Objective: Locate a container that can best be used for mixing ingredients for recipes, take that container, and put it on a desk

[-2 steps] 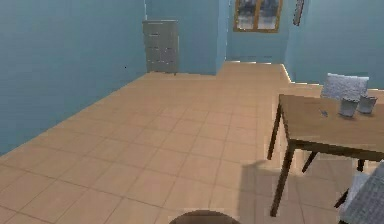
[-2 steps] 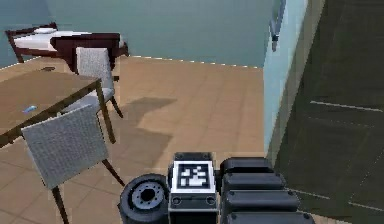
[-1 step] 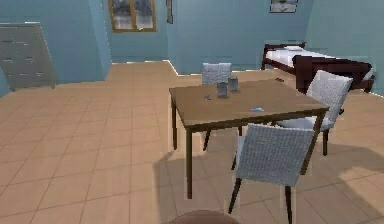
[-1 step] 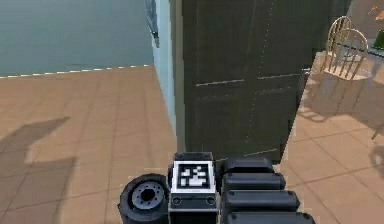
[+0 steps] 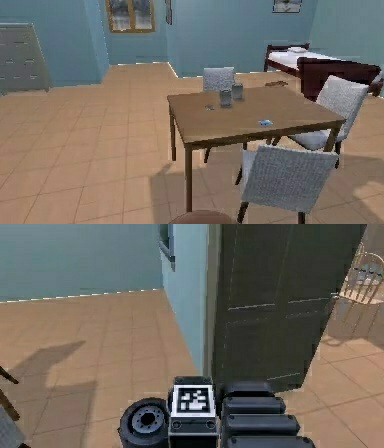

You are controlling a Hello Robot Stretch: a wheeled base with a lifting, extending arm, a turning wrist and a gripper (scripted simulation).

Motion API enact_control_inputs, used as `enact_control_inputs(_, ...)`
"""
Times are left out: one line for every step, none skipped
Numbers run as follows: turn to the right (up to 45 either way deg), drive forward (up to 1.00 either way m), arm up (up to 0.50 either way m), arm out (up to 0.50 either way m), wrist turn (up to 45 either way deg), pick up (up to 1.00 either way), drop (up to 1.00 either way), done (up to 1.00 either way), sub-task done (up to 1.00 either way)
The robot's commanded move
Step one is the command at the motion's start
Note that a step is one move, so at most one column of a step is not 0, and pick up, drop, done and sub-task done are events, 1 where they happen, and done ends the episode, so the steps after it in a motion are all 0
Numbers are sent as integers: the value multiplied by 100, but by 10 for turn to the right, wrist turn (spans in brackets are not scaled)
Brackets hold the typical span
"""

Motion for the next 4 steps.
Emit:
enact_control_inputs(-450, 0, 0, 0, 0, 0, 0, 0, 0)
enact_control_inputs(-450, 0, 0, 0, 0, 0, 0, 0, 0)
enact_control_inputs(-60, 0, 0, 0, 0, 0, 0, 0, 0)
enact_control_inputs(0, 100, 0, 0, 0, 0, 0, 0, 0)
